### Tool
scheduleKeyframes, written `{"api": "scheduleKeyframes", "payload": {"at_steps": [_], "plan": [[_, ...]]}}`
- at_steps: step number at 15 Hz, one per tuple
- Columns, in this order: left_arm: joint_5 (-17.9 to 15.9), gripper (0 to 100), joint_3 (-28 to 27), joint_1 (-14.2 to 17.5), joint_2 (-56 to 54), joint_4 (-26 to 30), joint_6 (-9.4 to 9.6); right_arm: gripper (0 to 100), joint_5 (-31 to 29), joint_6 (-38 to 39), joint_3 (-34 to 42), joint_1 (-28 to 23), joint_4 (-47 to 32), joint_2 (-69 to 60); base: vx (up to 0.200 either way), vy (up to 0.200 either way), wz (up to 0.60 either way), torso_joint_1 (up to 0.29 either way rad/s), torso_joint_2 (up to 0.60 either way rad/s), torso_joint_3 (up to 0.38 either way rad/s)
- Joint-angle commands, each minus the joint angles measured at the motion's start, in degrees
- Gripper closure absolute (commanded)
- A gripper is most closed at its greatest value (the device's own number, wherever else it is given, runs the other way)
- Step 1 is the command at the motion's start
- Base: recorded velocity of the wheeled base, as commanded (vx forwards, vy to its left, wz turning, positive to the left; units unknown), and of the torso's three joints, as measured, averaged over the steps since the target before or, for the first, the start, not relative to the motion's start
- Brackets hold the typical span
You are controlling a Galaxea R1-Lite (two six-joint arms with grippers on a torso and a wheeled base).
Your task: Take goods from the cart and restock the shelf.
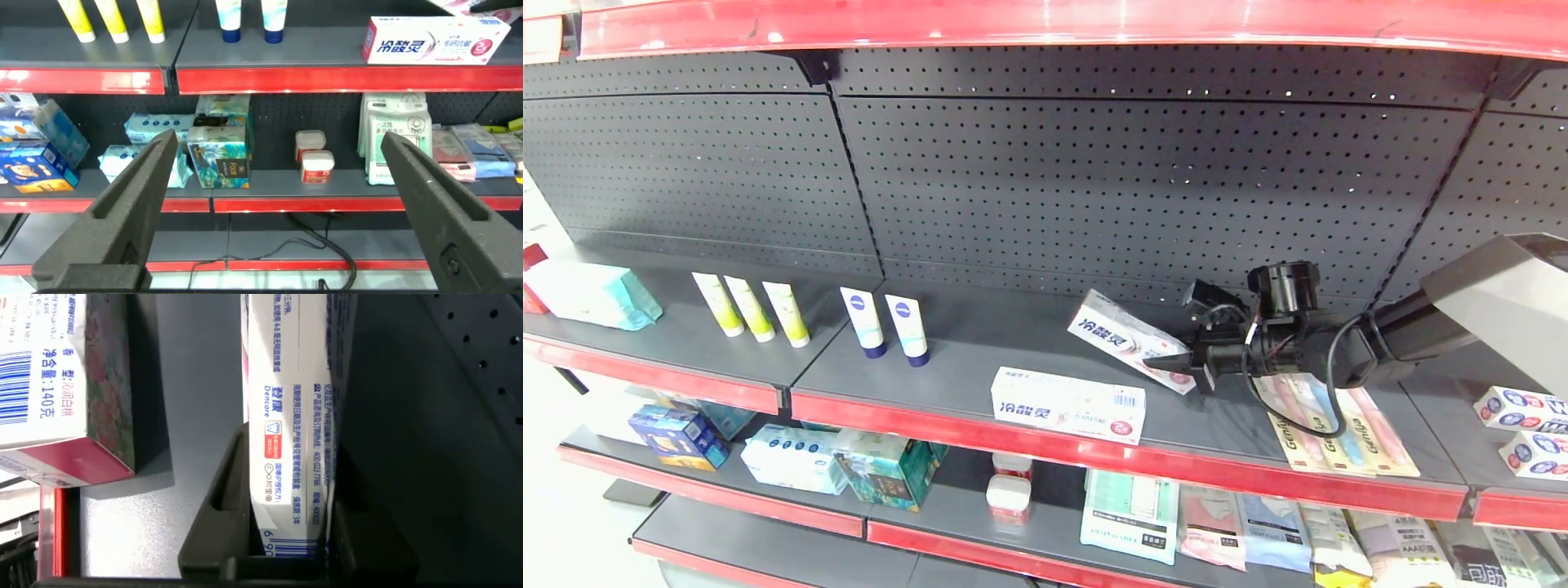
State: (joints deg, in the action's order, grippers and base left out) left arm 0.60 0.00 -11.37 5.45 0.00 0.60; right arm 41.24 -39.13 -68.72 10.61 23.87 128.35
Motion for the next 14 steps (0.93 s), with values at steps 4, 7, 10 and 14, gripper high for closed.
{"api": "scheduleKeyframes", "payload": {"at_steps": [4, 7, 10, 14], "plan": [[0.02, 0, 0.0, 0.04, 0.09, 0.0, 0.02, 0, -0.02, 0.02, 0.34, 0.29, -0.05, -0.03, 0.0, 0.0, 0.0, 0.0, 0.0, 0.0], [0.02, 0, 0.0, 0.04, 0.09, 0.0, 0.02, 0, -0.11, 0.02, 0.43, -0.67, 0.04, -1.18, 0.0, 0.0, 0.0, 0.0, 0.0, 0.0], [0.02, 0, 0.0, 0.04, 0.09, 0.0, 0.02, 0, -0.64, 0.37, 2.36, -3.22, 0.04, -4.17, 0.0, 0.0, 0.0, 0.0, 0.0, 0.0], [0.02, 0, 0.0, 0.04, 0.09, 0.0, 0.02, 0, -2.57, 0.02, 5.61, -5.16, 0.04, -5.22, 0.0, 0.0, 0.0, 0.0, 0.0, 0.0]]}}
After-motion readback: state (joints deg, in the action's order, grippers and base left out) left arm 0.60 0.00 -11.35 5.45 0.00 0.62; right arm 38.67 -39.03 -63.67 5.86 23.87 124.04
